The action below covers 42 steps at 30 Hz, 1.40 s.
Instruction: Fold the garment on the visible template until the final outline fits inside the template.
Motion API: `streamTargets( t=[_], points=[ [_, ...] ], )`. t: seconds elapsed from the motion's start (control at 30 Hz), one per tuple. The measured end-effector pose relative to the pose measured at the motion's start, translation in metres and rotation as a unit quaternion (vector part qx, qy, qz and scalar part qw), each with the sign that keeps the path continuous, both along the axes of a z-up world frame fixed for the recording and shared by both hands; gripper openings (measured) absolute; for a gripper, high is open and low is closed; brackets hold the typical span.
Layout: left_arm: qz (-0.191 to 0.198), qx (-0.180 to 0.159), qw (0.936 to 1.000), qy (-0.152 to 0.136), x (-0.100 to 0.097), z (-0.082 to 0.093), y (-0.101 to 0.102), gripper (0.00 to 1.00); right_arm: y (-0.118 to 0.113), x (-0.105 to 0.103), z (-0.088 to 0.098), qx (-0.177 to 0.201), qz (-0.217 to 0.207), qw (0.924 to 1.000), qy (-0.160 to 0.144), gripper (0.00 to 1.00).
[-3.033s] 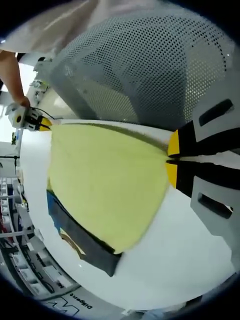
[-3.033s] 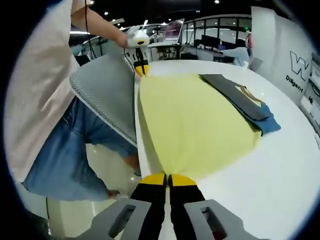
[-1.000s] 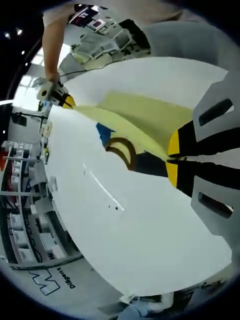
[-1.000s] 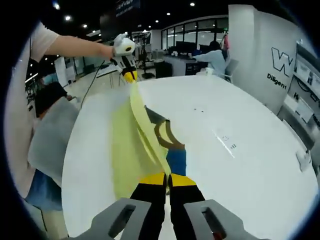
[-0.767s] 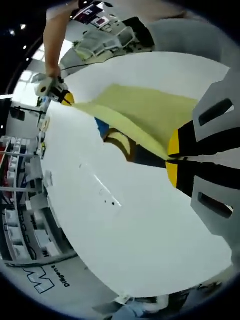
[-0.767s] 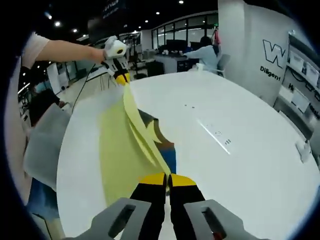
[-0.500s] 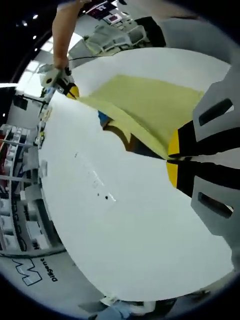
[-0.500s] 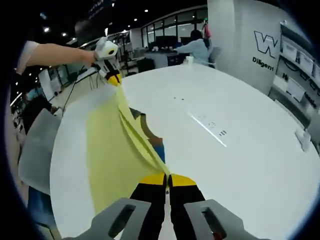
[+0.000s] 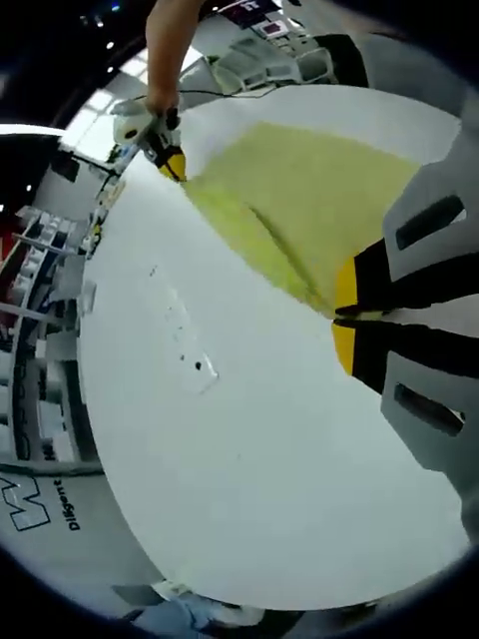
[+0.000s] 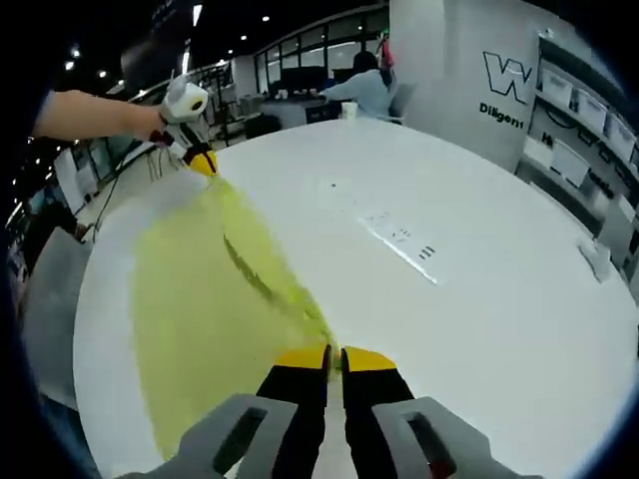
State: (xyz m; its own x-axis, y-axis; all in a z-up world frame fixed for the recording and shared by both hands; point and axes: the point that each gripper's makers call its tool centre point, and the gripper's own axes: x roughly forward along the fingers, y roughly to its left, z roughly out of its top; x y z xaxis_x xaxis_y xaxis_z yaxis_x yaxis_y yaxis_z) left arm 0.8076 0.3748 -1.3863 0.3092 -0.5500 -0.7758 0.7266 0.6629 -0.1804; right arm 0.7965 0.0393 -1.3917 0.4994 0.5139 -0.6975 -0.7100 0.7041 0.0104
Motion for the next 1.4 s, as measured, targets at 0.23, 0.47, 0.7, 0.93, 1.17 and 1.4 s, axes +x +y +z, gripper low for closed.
streamTargets(
  t=[0.23,0.47,0.7,0.93,1.17,1.4],
  points=[
    [0.02,-0.008,0.9998,0.002,-0.02,0.002,0.013,0.07,0.002,-0.017,0.002,0.024,-0.022,0.9994,-0.007,0.12],
    [0.029,-0.031,0.9991,0.002,-0.076,0.0,0.025,0.13,0.008,-0.06,-0.003,0.047,-0.019,0.9987,-0.007,0.18],
    [0.051,-0.075,0.9959,-0.007,-0.129,-0.005,0.033,0.19,0.008,-0.103,-0.001,0.073,-0.021,0.997,-0.014,0.21],
    [0.049,-0.091,0.9947,-0.002,-0.172,-0.017,0.029,0.22,0.006,-0.143,-0.005,0.102,-0.036,0.9941,-0.015,0.24],
    [0.046,-0.093,0.9945,0.013,-0.188,-0.035,0.016,0.22,0.011,-0.173,-0.018,0.118,-0.041,0.9921,-0.003,0.24],
    [0.077,-0.108,0.9909,0.025,-0.18,-0.046,0.018,0.2,0.019,-0.188,-0.025,0.131,-0.05,0.9901,0.001,0.25]
  ],
)
